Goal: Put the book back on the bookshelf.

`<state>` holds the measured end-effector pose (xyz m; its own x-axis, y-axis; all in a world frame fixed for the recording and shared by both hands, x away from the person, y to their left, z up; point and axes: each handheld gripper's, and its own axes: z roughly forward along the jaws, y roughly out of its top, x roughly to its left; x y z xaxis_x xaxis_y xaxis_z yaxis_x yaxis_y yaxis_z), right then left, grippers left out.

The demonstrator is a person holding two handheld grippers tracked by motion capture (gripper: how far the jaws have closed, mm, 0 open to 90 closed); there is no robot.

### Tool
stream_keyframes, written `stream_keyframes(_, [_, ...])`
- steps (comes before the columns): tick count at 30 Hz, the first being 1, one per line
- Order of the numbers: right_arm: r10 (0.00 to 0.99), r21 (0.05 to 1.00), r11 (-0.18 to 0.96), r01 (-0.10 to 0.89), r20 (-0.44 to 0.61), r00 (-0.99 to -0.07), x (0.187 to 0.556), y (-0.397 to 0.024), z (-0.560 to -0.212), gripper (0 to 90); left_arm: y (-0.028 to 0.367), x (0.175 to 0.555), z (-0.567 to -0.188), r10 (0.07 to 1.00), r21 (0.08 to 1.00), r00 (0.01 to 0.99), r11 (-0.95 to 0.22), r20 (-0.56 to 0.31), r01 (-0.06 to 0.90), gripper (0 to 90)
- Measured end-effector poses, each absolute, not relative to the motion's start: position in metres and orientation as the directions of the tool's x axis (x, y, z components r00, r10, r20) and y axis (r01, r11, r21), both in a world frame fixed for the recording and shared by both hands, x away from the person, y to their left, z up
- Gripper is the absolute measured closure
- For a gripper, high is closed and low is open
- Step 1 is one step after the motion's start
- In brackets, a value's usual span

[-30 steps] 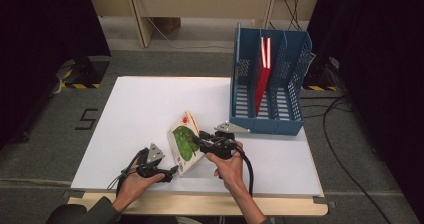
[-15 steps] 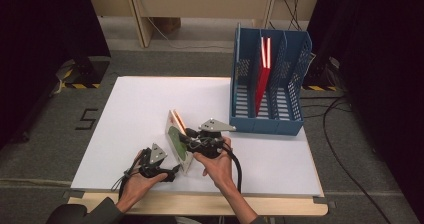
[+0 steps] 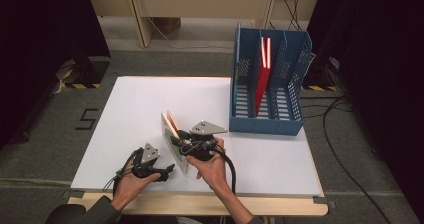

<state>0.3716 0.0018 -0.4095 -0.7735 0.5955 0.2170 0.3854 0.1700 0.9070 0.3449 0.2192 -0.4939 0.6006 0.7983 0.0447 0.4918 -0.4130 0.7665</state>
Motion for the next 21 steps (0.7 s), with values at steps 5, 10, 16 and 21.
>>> stream_keyframes(5, [0.582, 0.909, 0.166, 0.383, 0.223, -0.782, 0.37, 0.005, -0.41, 63.3, 0.233, 0.345, -0.49, 0.804, 0.763, 0.594, -0.408, 0.041, 0.5, 15.0])
stream_keyframes(10, [0.561, 0.909, 0.174, 0.378, 0.224, -0.797, 0.368, 0.011, -0.41, 63.4, 0.251, 0.346, -0.489, 0.817, 0.757, 0.576, -0.396, 0.031, 0.52, 15.0])
stream_keyframes(16, [0.552, 0.91, 0.186, 0.369, 0.214, -0.806, 0.365, 0.015, -0.41, 62.9, 0.269, 0.348, -0.489, 0.836, 0.746, 0.548, -0.382, 0.027, 0.545, 15.0])
stream_keyframes(21, [0.544, 0.912, 0.185, 0.366, 0.215, -0.811, 0.364, 0.016, -0.41, 60.4, 0.273, 0.35, -0.49, 0.843, 0.739, 0.537, -0.378, 0.026, 0.558, 15.1])
